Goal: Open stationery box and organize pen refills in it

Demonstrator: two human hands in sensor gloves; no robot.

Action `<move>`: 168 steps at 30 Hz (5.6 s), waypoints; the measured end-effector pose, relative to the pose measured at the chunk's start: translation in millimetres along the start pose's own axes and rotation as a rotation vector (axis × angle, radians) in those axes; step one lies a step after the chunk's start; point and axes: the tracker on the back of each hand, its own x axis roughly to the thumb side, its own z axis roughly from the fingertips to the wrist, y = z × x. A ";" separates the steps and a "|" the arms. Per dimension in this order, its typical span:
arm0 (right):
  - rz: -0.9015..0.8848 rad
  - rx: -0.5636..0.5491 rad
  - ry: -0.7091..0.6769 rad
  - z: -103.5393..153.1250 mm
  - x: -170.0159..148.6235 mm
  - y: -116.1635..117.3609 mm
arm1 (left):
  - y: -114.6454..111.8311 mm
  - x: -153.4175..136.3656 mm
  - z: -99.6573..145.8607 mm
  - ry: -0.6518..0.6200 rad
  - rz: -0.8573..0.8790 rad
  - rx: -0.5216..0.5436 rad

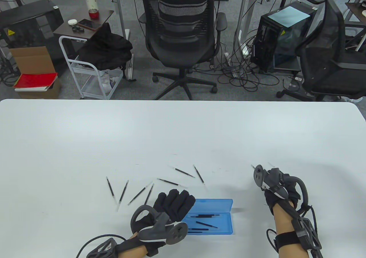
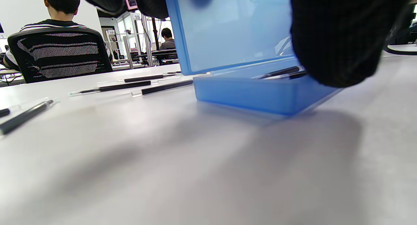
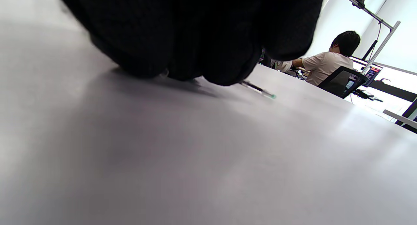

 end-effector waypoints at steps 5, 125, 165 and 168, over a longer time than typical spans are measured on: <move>-0.023 -0.004 -0.003 -0.5 -1.6 -0.4 | 0.1 0.0 0.0 0.000 -0.001 0.000; -0.033 -0.247 -0.492 -21.1 151.3 -113.3 | 2.9 11.4 5.7 0.001 -0.084 0.069; 0.041 -0.167 -0.544 -4.6 217.9 -84.0 | 3.2 10.0 5.4 0.000 -0.076 0.059; 0.045 -0.164 -0.515 -5.6 219.6 -84.5 | 3.2 10.0 5.4 0.000 -0.077 0.059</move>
